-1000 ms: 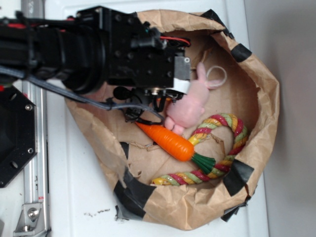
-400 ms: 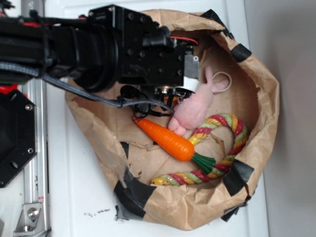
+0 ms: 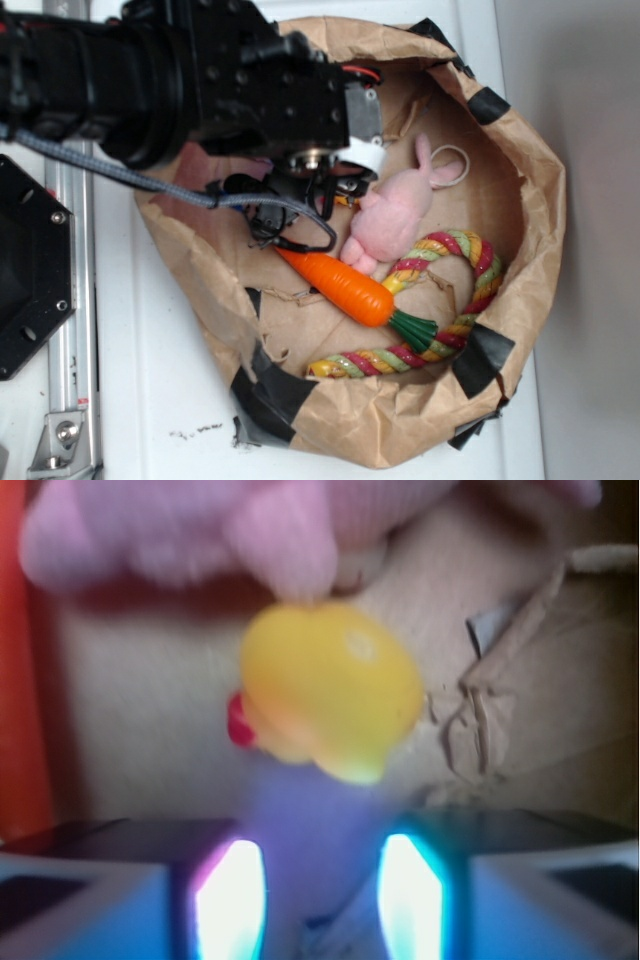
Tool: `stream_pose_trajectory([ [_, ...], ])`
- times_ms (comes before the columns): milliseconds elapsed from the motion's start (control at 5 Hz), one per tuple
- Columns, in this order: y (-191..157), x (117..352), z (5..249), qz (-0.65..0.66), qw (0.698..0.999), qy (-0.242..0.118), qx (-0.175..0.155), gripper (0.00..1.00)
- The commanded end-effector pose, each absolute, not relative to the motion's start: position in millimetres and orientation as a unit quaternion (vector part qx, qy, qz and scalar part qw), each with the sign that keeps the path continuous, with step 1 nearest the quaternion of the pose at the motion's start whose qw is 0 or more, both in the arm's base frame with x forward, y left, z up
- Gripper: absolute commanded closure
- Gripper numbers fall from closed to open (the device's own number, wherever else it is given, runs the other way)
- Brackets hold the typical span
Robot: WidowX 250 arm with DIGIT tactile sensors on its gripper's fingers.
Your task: Grab the yellow duck.
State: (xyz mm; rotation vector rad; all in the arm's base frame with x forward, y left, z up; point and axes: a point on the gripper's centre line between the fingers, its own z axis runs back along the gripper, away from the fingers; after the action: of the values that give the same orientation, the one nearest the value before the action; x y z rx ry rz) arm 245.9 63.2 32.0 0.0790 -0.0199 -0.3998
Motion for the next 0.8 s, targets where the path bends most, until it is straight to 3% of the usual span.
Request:
stream_pose_trajectory([
  [0,67.9,276.5,46.1,-0.181,0.981,-0.067,0.031,0.0],
  [600,60.8,278.3,21.9,-0.193,0.981,-0.032,0.016,0.0],
])
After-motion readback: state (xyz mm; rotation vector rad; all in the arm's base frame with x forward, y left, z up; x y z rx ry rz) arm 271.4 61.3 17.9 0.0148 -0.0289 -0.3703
